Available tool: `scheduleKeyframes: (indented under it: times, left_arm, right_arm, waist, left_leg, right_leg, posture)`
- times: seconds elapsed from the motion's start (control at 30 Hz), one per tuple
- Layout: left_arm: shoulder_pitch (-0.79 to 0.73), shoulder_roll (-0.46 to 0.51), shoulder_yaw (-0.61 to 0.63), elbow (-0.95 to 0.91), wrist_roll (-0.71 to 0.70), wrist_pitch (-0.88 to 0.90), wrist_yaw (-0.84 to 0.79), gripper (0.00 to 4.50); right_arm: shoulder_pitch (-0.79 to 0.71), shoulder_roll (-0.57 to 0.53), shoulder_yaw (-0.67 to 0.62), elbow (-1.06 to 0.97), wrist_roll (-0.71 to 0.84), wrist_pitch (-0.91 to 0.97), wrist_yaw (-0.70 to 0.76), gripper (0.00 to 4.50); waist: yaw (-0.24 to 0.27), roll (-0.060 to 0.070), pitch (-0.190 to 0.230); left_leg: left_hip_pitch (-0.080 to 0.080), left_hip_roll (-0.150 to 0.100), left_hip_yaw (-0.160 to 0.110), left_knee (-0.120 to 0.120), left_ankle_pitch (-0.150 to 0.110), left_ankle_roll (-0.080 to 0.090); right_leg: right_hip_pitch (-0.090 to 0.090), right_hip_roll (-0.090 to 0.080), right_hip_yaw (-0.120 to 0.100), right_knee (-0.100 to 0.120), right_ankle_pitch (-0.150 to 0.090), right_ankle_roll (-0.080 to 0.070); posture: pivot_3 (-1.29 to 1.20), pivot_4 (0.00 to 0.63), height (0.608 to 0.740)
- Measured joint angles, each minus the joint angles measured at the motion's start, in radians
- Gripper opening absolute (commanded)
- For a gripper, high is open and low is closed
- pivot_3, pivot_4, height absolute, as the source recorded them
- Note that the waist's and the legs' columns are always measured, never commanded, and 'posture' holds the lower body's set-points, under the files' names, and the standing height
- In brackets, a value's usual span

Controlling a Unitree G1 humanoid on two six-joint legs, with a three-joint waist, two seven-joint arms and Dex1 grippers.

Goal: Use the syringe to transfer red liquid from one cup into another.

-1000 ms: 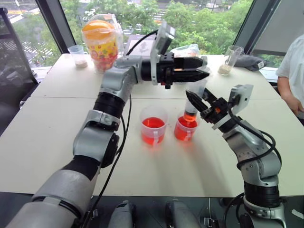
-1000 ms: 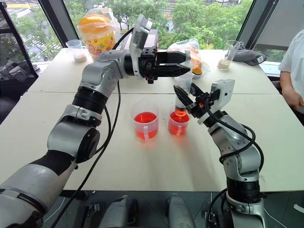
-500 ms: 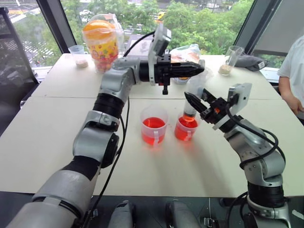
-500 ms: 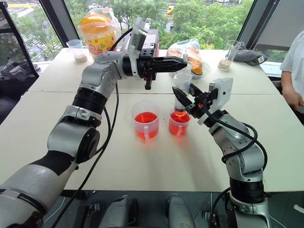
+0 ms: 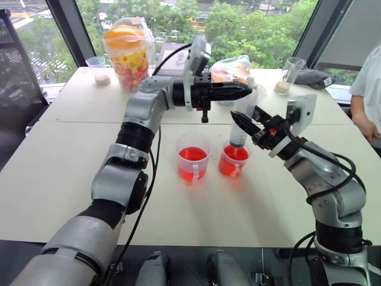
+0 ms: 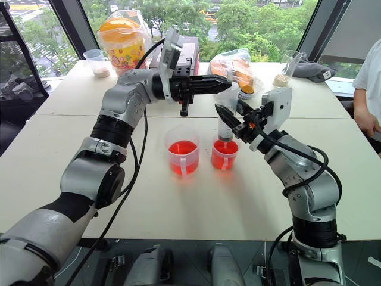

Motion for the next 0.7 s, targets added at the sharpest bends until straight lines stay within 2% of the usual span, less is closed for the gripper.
scheduleKeyframes:
  times: [0.33, 0.43, 0.67, 0.7]
  left_arm:
    - [0.035, 0.001, 0.0, -0.052, -0.001, 0.023, 0.02, 0.05]
    - [0.029, 0.004, 0.002, -0.052, -0.008, 0.046, 0.025, 0.82]
    - [0.004, 0.039, 0.039, -0.046, -0.044, 0.137, 0.056, 4.31]
    - [0.004, 0.046, 0.04, -0.045, -0.045, 0.146, 0.063, 4.43]
  right_arm:
    - [-0.008, -0.024, 0.0, -0.002, 0.027, 0.033, 0.0, 1.39]
    - [-0.01, -0.025, -0.001, -0.001, 0.029, 0.033, -0.005, 1.39]
    - [-0.044, -0.023, -0.035, -0.04, 0.045, 0.019, -0.021, 1.39]
    - [-0.052, -0.023, -0.035, -0.055, 0.051, 0.013, -0.018, 1.39]
  waist:
    - [0.0, 0.0, 0.0]
    - [0.0, 0.0, 0.0]
    - [-0.002, 0.0, 0.0]
    - [-0.003, 0.0, 0.0]
  left_leg:
    - [0.0, 0.0, 0.0, 0.0, 0.0, 0.0]
    - [0.0, 0.0, 0.0, 0.0, 0.0, 0.0]
    - [0.0, 0.0, 0.0, -0.001, 0.0, 0.0]
    - [0.0, 0.0, 0.0, -0.001, 0.0, 0.0]
  right_leg:
    - [0.0, 0.0, 0.0, 0.0, 0.0, 0.0]
    - [0.0, 0.0, 0.0, 0.0, 0.0, 0.0]
    - [0.0, 0.001, 0.0, 0.0, 0.0, 0.0]
    - [0.0, 0.001, 0.0, 0.0, 0.0, 0.0]
  posture:
    - [0.0, 0.15, 0.74]
    - [0.0, 0.15, 0.74]
    - [0.0, 0.15, 0.74]
    - [0.0, 0.15, 0.74]
